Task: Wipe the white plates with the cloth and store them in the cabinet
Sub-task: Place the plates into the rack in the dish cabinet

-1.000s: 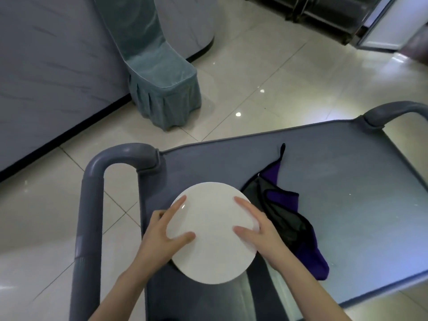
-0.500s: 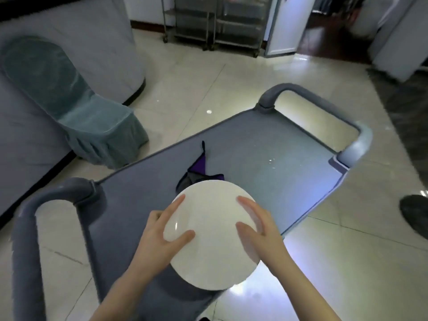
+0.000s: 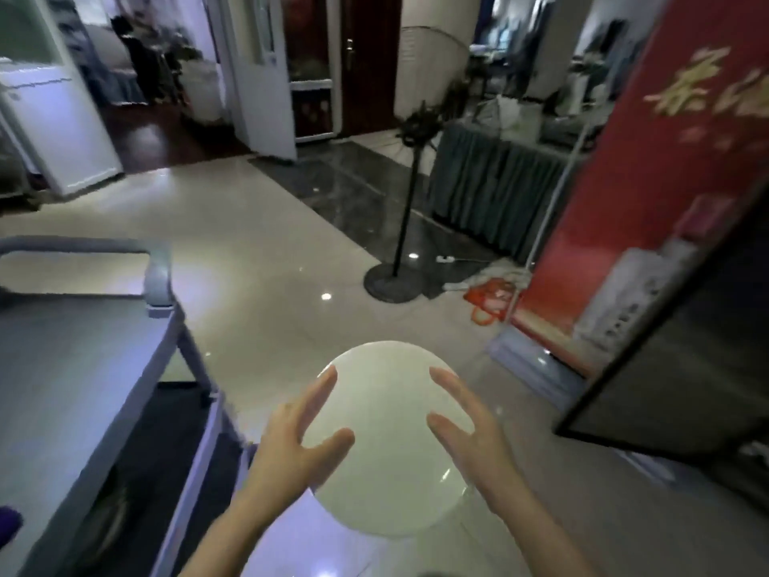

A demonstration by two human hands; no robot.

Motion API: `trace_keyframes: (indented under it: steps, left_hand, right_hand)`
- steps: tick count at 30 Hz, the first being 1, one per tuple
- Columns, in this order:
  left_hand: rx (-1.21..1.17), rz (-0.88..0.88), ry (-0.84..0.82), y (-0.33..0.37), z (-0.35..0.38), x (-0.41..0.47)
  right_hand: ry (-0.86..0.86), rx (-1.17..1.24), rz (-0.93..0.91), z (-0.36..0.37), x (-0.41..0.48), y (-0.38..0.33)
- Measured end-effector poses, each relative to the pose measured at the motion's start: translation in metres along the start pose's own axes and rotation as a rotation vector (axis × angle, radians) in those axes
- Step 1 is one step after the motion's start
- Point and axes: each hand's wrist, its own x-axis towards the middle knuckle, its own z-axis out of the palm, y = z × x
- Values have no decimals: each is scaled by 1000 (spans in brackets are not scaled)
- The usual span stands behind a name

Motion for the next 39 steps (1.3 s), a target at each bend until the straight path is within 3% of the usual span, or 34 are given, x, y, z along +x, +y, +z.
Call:
trace_keyframes:
  steps: [10,17,30,39]
  left_hand:
    - [102,314,-662,156,333,75]
    - [19,417,-942,225,557,85]
    - [-209,374,-1102,372,900,133]
    - [-293,278,-1003,465,1107,164]
  right_hand:
    - [799,112,254,-293,-120,76]
    - [1109,131,346,-457,-166,144]
    - [1235,148,374,-779,-149,220]
    - [1135,79,309,-1013,-115,295]
